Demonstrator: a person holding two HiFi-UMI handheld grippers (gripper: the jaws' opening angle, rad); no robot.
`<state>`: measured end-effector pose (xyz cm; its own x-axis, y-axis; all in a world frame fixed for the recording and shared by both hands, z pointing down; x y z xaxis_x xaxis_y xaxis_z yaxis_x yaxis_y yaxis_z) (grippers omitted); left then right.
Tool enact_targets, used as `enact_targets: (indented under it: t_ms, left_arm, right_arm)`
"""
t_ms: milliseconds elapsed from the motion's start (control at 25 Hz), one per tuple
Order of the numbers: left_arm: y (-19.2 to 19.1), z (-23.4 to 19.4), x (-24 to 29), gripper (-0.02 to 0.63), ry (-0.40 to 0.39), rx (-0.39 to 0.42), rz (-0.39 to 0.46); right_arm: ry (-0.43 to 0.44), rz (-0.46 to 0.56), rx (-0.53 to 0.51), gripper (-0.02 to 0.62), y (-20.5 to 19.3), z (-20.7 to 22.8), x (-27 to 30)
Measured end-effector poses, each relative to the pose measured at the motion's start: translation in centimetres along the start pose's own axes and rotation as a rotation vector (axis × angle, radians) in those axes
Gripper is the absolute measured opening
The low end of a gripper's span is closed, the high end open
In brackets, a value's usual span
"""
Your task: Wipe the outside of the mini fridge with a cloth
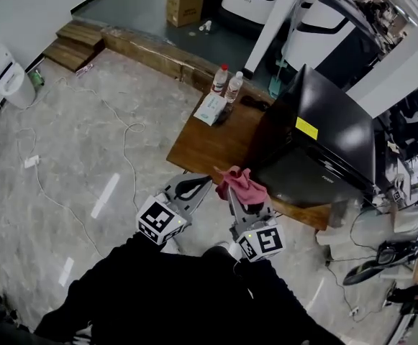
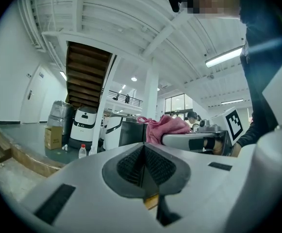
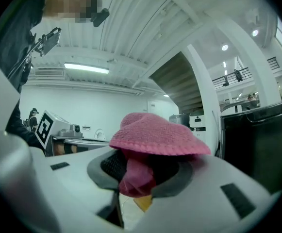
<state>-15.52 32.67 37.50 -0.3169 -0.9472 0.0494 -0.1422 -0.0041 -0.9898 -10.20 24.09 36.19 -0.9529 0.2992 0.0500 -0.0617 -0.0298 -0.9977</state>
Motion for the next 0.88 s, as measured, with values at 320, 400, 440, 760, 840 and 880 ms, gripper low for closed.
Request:
enact_targets:
  t_ms: [320, 400, 440, 760, 840, 880]
  left_arm:
    - [1.8, -4.9, 0.7, 0.005, 0.029, -0.010, 0.036]
    - [1.8, -5.9, 1.5, 0.005, 0.032, -0.013, 0.034]
    - [1.7, -6.4, 2.1, 0.005, 0.033, -0.013, 0.032]
    - [2.4, -10.2, 8.8, 0.005, 0.009, 0.009, 0.016]
    - [2.6, -11.2, 10.8, 0.005, 0.004, 0.021, 0.008]
    - [2.7, -11.6, 11.7, 0.005, 0.002, 0.026, 0.001]
  right_arm:
    - [-0.009, 0.002, 0.032, 0.129, 0.1, 0.2, 4.9]
    - [0.005, -0.004, 0.040, 0.129, -0.2, 1.0, 6.1]
    - [0.009, -0.005, 0.041, 0.129, -0.3, 1.5, 6.7]
    - [-0.024, 0.071, 0.072, 0.124, -0.3, 7.7, 10.5]
    - [-0.032, 0.096, 0.093, 0.124, -0.5, 9.5, 11.5]
    - [-0.035, 0.107, 0.110, 0.123, -0.6, 10.4, 11.9]
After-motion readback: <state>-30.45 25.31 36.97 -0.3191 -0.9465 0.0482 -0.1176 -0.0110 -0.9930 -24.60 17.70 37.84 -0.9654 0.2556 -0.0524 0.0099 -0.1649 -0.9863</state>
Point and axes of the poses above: the fingertips, and each gripper's own axes: x forward along the fingers, z to its right, y out of its top, the point moved 3 cm from there along -x, backward along the fingers, and after that the axes turned 10 degrees about y, right-handed, at the moved point
